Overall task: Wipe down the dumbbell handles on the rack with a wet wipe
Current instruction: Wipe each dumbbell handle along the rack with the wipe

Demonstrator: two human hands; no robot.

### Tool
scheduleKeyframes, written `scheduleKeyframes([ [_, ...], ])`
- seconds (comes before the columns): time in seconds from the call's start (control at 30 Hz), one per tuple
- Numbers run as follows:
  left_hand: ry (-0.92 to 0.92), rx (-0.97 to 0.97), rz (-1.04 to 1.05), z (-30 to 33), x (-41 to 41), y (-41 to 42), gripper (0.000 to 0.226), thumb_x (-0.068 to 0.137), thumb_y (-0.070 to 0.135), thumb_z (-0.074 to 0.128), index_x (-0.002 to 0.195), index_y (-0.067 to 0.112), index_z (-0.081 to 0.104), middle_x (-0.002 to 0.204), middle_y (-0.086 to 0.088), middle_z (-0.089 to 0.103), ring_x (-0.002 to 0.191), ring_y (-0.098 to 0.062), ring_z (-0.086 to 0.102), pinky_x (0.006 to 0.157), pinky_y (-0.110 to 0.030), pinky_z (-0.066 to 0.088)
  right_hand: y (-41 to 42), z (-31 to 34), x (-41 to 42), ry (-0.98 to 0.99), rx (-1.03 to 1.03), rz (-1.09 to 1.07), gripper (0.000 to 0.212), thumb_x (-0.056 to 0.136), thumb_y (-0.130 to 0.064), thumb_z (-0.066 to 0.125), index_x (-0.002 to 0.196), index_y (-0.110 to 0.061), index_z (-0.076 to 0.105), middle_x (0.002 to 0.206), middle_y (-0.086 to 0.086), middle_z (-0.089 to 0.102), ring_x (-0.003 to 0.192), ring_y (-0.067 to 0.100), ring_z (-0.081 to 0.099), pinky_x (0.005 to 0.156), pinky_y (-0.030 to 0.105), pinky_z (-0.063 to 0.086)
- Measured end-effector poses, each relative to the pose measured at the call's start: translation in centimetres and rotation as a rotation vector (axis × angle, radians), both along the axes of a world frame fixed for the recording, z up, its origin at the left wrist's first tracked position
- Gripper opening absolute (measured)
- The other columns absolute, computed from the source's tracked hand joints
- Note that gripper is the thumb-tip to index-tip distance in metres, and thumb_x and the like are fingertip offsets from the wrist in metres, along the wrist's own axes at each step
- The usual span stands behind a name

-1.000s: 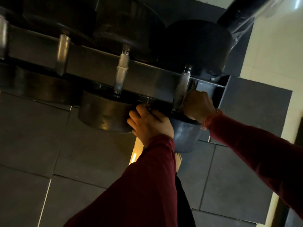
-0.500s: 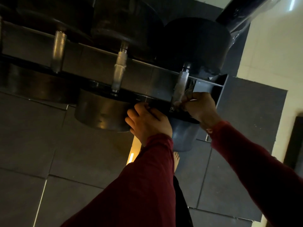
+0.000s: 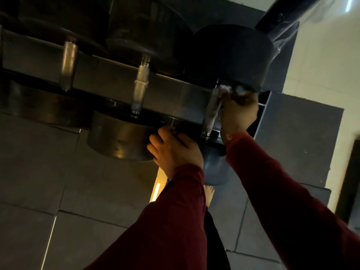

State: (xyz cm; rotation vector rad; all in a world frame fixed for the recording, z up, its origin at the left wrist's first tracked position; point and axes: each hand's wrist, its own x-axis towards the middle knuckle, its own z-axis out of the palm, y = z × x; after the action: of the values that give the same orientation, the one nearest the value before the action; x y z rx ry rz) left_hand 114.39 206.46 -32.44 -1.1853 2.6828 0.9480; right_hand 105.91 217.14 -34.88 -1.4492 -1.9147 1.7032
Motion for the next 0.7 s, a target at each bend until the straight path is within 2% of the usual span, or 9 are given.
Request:
scheduleKeyframes([
  [0.1, 0.004, 0.004, 0.006, 0.0, 0.0, 0.1, 0.037, 0.078, 0.034, 0.033, 0.105, 0.021, 0.056, 0.110, -0.003, 0.050, 0.104, -0.024, 0.045, 0.085, -0.046, 0.045, 0.6, -1.3, -0.7, -0.066, -0.128, -0.074, 0.022, 0.065, -0.023, 0.084, 0.075, -0.025, 0.065, 0.075, -0.006, 0.073, 0.080, 0.017, 0.073, 0.080, 0.042, 0.061],
  [0.2, 0.014, 0.006, 0.007, -0.1, 0.1, 0.1, 0.036, 0.078, 0.034, 0.032, 0.103, 0.023, 0.055, 0.108, -0.001, 0.049, 0.102, -0.023, 0.044, 0.084, -0.045, 0.045, 1.2, -1.6, -1.4, -0.110, -0.302, -0.114, 0.021, 0.078, -0.005, 0.075, 0.067, -0.016, 0.062, 0.070, 0.003, 0.067, 0.078, 0.024, 0.067, 0.073, 0.039, 0.058],
  [0.23, 0.016, 0.009, 0.005, -0.1, 0.1, 0.1, 0.035, 0.079, 0.034, 0.032, 0.103, 0.023, 0.055, 0.108, -0.001, 0.049, 0.102, -0.023, 0.044, 0.083, -0.044, 0.044, 1.2, -1.3, -1.3, -0.100, -0.295, -0.113, 0.020, 0.078, -0.005, 0.075, 0.068, -0.017, 0.063, 0.071, 0.003, 0.068, 0.076, 0.023, 0.067, 0.074, 0.040, 0.059],
  [0.3, 0.019, 0.016, 0.002, -0.1, 0.1, 0.1, 0.032, 0.080, 0.032, 0.035, 0.104, 0.023, 0.055, 0.109, -0.001, 0.049, 0.102, -0.022, 0.043, 0.083, -0.042, 0.042, 1.2, -1.0, -0.9, -0.069, -0.168, -0.073, 0.017, 0.065, -0.021, 0.082, 0.070, -0.024, 0.066, 0.075, -0.001, 0.074, 0.077, 0.018, 0.072, 0.077, 0.045, 0.061],
  [0.43, 0.010, 0.014, -0.006, -0.1, 0.1, 0.1, 0.032, 0.082, 0.031, 0.037, 0.106, 0.023, 0.056, 0.110, -0.002, 0.050, 0.103, -0.023, 0.043, 0.082, -0.043, 0.044, 0.7, -1.0, -0.6, -0.038, 0.007, 0.007, 0.037, 0.051, -0.043, 0.079, 0.078, -0.034, 0.055, 0.082, -0.009, 0.074, 0.084, 0.013, 0.073, 0.084, 0.042, 0.059],
  [0.6, 0.015, 0.013, -0.007, 0.0, 0.1, 0.1, 0.032, 0.082, 0.031, 0.037, 0.106, 0.022, 0.056, 0.110, -0.003, 0.050, 0.103, -0.024, 0.044, 0.083, -0.047, 0.047, 0.7, -1.5, -1.4, -0.048, -0.054, -0.118, 0.043, 0.042, -0.047, 0.077, 0.077, -0.028, 0.060, 0.077, -0.009, 0.073, 0.079, 0.014, 0.072, 0.083, 0.041, 0.060],
  [0.7, 0.022, 0.002, -0.008, 0.0, 0.1, 0.1, 0.036, 0.082, 0.033, 0.033, 0.106, 0.022, 0.056, 0.110, -0.003, 0.050, 0.103, -0.024, 0.044, 0.084, -0.048, 0.047, 0.5, -1.0, -0.9, -0.081, 0.023, -0.077, 0.040, 0.054, -0.040, 0.085, 0.081, -0.025, 0.059, 0.075, -0.011, 0.070, 0.078, 0.012, 0.071, 0.083, 0.036, 0.059],
])
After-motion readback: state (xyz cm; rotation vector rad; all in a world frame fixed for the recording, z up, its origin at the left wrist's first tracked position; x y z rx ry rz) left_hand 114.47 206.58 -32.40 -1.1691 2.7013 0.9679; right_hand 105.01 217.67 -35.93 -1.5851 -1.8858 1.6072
